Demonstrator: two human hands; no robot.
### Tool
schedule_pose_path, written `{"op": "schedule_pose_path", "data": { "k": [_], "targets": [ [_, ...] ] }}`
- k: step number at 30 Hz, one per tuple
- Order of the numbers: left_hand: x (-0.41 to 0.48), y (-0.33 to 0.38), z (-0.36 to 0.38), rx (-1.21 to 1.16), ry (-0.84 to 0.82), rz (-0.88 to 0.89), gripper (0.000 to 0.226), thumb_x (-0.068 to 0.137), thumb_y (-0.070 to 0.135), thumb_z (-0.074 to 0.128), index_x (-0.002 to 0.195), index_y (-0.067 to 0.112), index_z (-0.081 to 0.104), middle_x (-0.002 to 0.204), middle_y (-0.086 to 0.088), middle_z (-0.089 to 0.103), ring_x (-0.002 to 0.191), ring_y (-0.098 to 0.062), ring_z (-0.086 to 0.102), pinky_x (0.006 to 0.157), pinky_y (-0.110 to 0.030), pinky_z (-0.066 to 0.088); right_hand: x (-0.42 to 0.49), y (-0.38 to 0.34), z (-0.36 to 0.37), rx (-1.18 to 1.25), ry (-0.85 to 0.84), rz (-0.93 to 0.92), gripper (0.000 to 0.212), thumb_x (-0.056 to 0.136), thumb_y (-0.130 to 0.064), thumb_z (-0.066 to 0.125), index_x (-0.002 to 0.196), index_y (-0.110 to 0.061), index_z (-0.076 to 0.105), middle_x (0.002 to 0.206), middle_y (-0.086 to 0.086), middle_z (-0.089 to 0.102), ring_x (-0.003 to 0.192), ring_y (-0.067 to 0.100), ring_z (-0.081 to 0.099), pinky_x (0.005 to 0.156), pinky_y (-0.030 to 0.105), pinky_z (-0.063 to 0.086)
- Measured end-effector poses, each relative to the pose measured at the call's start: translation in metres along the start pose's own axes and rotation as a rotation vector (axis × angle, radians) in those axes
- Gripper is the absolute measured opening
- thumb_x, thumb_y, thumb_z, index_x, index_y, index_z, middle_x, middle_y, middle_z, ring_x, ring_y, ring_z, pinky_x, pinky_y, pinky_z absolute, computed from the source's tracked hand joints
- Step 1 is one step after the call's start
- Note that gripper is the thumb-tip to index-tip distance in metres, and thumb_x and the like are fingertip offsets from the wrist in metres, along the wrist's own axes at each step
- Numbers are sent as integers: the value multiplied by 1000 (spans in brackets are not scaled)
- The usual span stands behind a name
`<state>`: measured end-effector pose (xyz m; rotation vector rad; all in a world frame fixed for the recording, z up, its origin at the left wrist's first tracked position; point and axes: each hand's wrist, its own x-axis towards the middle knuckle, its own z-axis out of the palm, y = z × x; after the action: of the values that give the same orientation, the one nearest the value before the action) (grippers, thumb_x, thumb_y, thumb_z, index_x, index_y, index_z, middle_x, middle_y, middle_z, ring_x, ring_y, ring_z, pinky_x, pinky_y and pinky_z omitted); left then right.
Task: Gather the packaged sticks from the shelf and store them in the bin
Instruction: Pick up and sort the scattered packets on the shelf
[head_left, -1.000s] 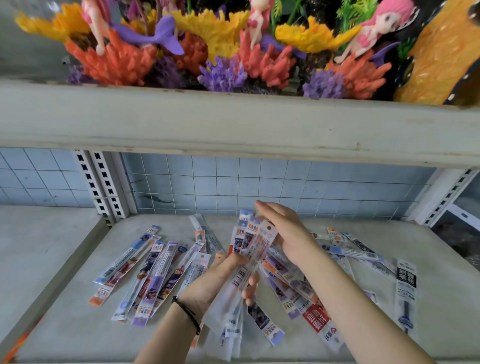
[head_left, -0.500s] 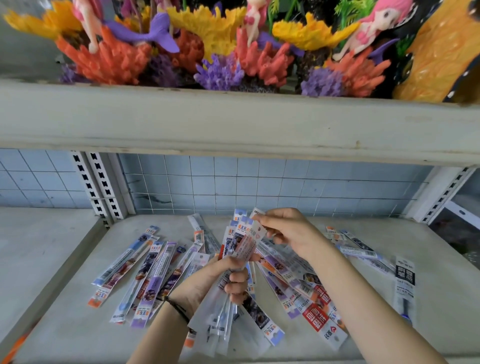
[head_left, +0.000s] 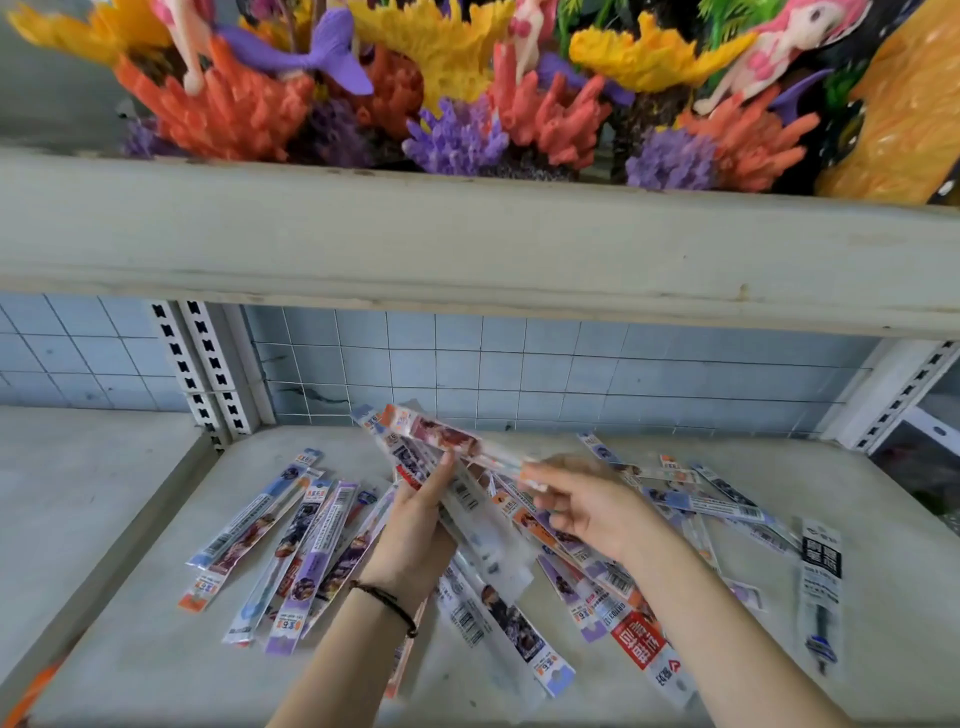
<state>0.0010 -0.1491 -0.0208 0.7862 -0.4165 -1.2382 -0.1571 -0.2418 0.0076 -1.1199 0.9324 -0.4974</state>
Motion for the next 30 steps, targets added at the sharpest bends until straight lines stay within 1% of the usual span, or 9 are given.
{"op": "schedule_pose_path", "data": {
  "k": [3, 7, 11, 14, 16, 20, 23, 27, 30],
  "targets": [
    [5, -2, 8, -56, -29, 62, 38, 86, 26, 53, 117, 5, 58, 112, -14, 69, 103, -26, 67, 89, -40, 54, 2, 9, 9, -263, -21, 21, 21, 68, -22, 81, 77, -8, 68, 59, 0, 58, 48, 10, 42, 37, 17, 28],
    [6, -2, 4, -115, -66, 63, 19, 91, 27, 52, 102, 12, 57, 77, -5, 63, 65, -18, 65, 65, -34, 57, -3, 2, 3, -398, 11, -38, 35, 71, -40, 77, 88, -10, 69, 70, -1, 66, 49, 6, 45, 41, 16, 32],
    [12, -1, -11, -226, -41, 56, 16, 91, 27, 54, 102, 16, 56, 70, -1, 55, 54, -15, 55, 61, -33, 54, -1, 8, -16, -1035, 172, -209, 49, 69, -54, 73, 105, -23, 58, 99, -13, 60, 89, 8, 59, 77, 25, 51],
    [13, -3, -13, -232, -41, 51, 16, 92, 27, 53, 104, 16, 56, 71, -1, 53, 55, -15, 53, 62, -33, 54, 1, 18, -19, -1193, 154, -145, 71, 58, -65, 75, 114, -27, 53, 111, -14, 50, 101, 10, 53, 84, 33, 50],
    [12, -4, -12, -224, -47, 58, 16, 93, 26, 51, 105, 15, 55, 71, -2, 53, 54, -15, 53, 62, -33, 54, 4, 22, -19, -1202, 192, -176, 68, 60, -53, 80, 116, -24, 55, 117, -10, 50, 107, 12, 50, 86, 33, 48],
    [9, -4, -10, -181, -65, 60, 17, 93, 25, 51, 105, 15, 55, 71, -2, 54, 56, -15, 53, 63, -32, 55, 8, 21, -17, -1147, 270, -206, 44, 65, -25, 78, 107, -22, 63, 107, -6, 62, 92, 12, 59, 79, 33, 53],
    [9, -4, -12, -167, -61, 57, 18, 92, 25, 52, 106, 15, 54, 72, -2, 53, 57, -16, 53, 64, -33, 54, 11, 20, -21, -1072, 251, -195, 34, 68, -24, 78, 101, -22, 67, 96, -8, 68, 85, 8, 64, 77, 33, 55],
    [7, -2, -13, -93, -25, 46, 29, 88, 23, 57, 114, 13, 55, 70, -2, 52, 57, -16, 51, 62, -32, 51, 13, 15, -27, -928, 248, -200, 24, 73, -18, 78, 96, -15, 73, 90, -5, 71, 83, 7, 65, 70, 19, 50],
    [6, -3, -12, -26, 23, 16, 33, 87, 14, 57, 119, 8, 54, 64, -1, 46, 53, -16, 47, 60, -32, 46, 10, 12, -28, -696, 309, -238, 17, 76, -9, 76, 92, -11, 74, 83, -3, 72, 78, 10, 67, 68, 17, 51]
  ]
}}
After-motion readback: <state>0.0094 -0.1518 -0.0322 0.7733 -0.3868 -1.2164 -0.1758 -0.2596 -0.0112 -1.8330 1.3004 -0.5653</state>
